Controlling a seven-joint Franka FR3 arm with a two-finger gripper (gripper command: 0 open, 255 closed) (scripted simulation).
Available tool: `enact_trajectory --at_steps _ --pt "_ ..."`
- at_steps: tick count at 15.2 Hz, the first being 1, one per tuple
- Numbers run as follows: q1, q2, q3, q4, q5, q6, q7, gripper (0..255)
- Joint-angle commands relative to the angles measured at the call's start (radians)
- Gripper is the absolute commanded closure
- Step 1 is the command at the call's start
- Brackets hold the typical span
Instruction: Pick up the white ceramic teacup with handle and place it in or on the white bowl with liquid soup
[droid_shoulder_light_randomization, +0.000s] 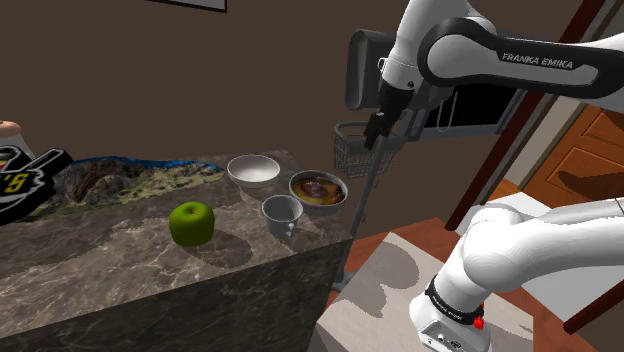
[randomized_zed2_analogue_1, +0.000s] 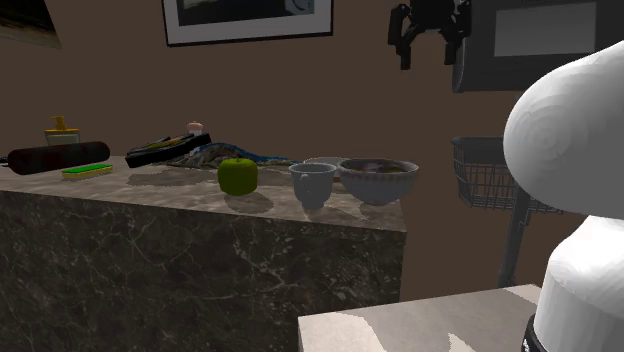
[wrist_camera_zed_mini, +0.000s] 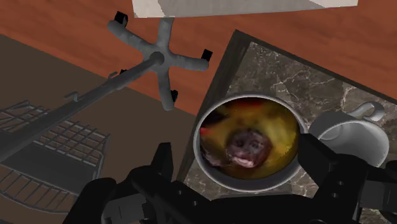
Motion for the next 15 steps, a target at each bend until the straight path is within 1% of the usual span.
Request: enact_trajectory --at_steps 1,8,15 --pt "0.0 0.0 0.0 0.0 0.0 0.0 0.0 0" --pt "0.046 0.134 0.108 -0.042 0.03 0.161 0.101 0" --pt "0.076 0.32 0.22 -0.028 0.024 0.314 0.21 0"
